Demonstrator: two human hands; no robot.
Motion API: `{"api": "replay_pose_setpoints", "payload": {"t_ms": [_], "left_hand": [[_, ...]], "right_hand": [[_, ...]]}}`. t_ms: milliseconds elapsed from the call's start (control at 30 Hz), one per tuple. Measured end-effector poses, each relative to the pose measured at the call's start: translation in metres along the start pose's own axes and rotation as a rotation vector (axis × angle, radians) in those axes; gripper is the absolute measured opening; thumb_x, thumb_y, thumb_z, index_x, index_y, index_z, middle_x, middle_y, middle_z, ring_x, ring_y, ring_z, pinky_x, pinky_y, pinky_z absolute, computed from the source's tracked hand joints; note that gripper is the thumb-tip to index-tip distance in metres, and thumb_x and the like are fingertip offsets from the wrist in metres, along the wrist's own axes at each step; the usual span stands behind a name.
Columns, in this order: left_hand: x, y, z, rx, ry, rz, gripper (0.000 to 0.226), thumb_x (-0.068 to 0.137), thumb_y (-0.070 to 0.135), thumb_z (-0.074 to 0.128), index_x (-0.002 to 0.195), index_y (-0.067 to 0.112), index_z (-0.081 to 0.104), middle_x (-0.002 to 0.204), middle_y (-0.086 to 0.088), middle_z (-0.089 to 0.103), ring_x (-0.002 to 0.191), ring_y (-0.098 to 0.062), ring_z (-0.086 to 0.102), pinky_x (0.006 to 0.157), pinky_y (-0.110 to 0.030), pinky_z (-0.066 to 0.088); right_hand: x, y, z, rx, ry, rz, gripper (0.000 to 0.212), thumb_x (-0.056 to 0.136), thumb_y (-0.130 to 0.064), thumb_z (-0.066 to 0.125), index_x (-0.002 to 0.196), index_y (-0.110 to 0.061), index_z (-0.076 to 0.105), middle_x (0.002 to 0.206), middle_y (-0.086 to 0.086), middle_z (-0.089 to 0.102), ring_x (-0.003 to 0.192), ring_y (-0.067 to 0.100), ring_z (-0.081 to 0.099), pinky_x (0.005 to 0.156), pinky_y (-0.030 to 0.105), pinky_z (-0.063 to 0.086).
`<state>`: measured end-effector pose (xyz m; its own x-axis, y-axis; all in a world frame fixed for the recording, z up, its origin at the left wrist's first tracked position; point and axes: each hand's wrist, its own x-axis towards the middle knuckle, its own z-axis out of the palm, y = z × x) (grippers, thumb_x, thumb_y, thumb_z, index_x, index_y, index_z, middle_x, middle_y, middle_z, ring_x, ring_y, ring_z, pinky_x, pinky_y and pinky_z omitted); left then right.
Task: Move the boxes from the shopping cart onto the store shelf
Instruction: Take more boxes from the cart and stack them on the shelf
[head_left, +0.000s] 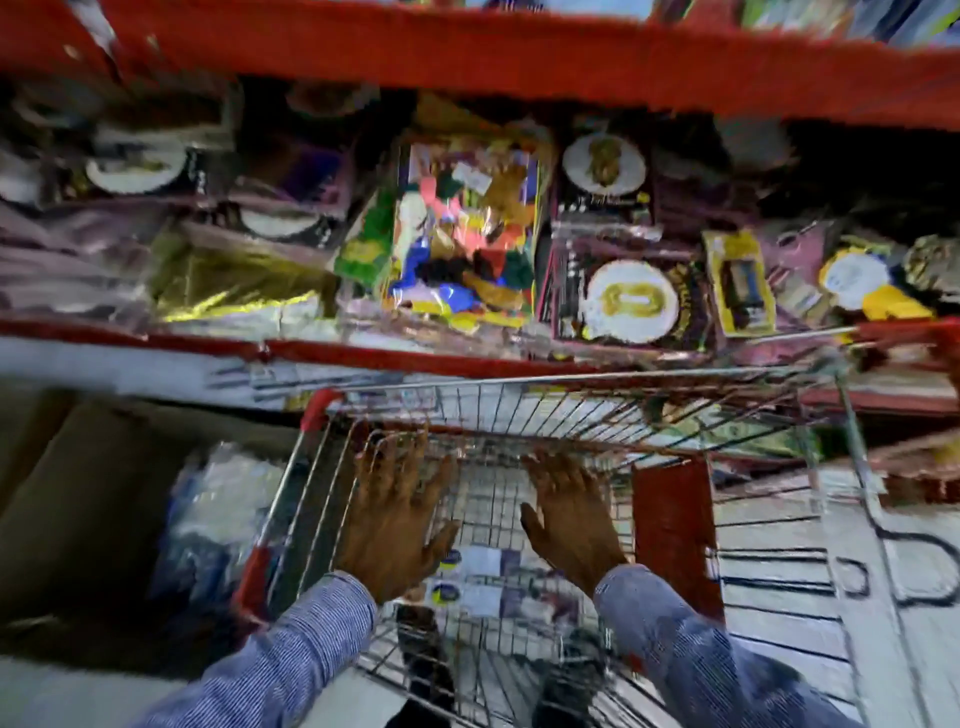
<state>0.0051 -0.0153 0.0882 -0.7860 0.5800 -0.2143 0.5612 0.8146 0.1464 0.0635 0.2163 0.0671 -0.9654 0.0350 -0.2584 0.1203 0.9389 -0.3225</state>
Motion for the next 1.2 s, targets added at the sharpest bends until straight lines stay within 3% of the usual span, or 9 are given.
{"api": "replay_pose_setpoints", "payload": {"t_ms": [100,200,367,500,700,867,1033,1100,1200], "left_hand": [[-0.005,-0.009,0.035,0.001,-0.081,0.007,0.074,0.094,0.066,0.012,0.153,0.025,0.026,0.162,-0.015,0.02,0.144,-0.047,0.026,0.112,-0.07,0.02],[-0.002,-0.022,0.082,0.019,-0.161,0.058,0.066,0.096,0.058,0.024,0.152,0.023,0.03,0.159,-0.015,0.029,0.141,-0.048,0.032,0.107,-0.072,0.028],[0.003,-0.032,0.108,0.077,-0.206,0.137,0.063,0.085,0.049,0.04,0.14,0.019,0.05,0.152,-0.013,0.045,0.135,-0.043,0.043,0.103,-0.067,0.035],[0.001,-0.036,0.128,0.112,-0.198,0.287,0.049,0.08,0.038,0.064,0.124,0.016,0.06,0.137,-0.013,0.059,0.122,-0.038,0.053,0.096,-0.058,0.047],[0.007,-0.02,0.155,0.078,-0.369,0.543,0.014,0.08,0.028,0.068,0.086,0.017,0.063,0.085,-0.006,0.069,0.077,-0.032,0.066,0.066,-0.039,0.053],[0.02,0.002,0.19,0.086,-0.631,0.425,0.027,0.088,0.024,0.061,0.109,0.007,0.061,0.109,-0.017,0.067,0.099,-0.04,0.063,0.085,-0.045,0.05],[0.032,0.017,0.212,0.077,-0.691,0.408,0.04,0.085,0.013,0.068,0.121,0.002,0.056,0.115,-0.019,0.066,0.102,-0.039,0.065,0.085,-0.046,0.052],[0.034,0.015,0.209,0.057,-0.662,0.41,0.045,0.083,0.01,0.071,0.124,0.0,0.056,0.114,-0.021,0.067,0.101,-0.04,0.066,0.083,-0.045,0.052],[0.033,0.011,0.19,0.02,-0.611,0.411,0.05,0.063,0.008,0.086,0.107,-0.002,0.066,0.094,-0.022,0.072,0.082,-0.042,0.07,0.066,-0.04,0.057]], "right_hand": [[0.011,0.009,0.054,-0.016,-0.3,0.005,0.062,0.099,-0.035,0.042,0.154,-0.018,0.018,0.16,0.01,0.026,0.147,0.031,0.023,0.117,0.046,0.027],[0.025,0.015,0.117,-0.043,-0.503,-0.002,0.064,0.096,-0.029,0.049,0.153,-0.016,0.022,0.157,0.012,0.031,0.142,0.033,0.032,0.112,0.045,0.035],[0.038,0.015,0.17,-0.178,-0.658,-0.017,0.065,0.095,-0.027,0.053,0.151,-0.012,0.023,0.153,0.014,0.036,0.139,0.033,0.035,0.111,0.047,0.034],[0.041,0.016,0.189,-0.215,-0.651,-0.06,0.057,0.089,-0.02,0.059,0.14,-0.008,0.036,0.136,0.016,0.049,0.122,0.036,0.051,0.094,0.045,0.045],[0.048,0.026,0.174,-0.19,-0.515,-0.076,0.049,0.086,-0.013,0.058,0.132,-0.005,0.042,0.126,0.017,0.058,0.113,0.038,0.056,0.088,0.045,0.049],[0.051,0.044,0.155,-0.1,-0.431,-0.041,0.056,0.084,-0.017,0.061,0.136,-0.006,0.043,0.126,0.017,0.06,0.11,0.036,0.06,0.086,0.042,0.052],[0.046,0.054,0.139,-0.052,-0.339,-0.055,0.058,0.081,-0.029,0.065,0.132,-0.01,0.046,0.124,0.014,0.063,0.11,0.034,0.062,0.083,0.038,0.05],[0.047,0.053,0.128,-0.054,-0.31,-0.073,0.058,0.078,-0.031,0.067,0.13,-0.013,0.048,0.121,0.012,0.065,0.108,0.033,0.063,0.083,0.037,0.051],[0.047,0.048,0.096,-0.042,-0.261,-0.092,0.061,0.077,-0.033,0.068,0.132,-0.015,0.049,0.122,0.011,0.064,0.11,0.032,0.061,0.087,0.036,0.05]]}}
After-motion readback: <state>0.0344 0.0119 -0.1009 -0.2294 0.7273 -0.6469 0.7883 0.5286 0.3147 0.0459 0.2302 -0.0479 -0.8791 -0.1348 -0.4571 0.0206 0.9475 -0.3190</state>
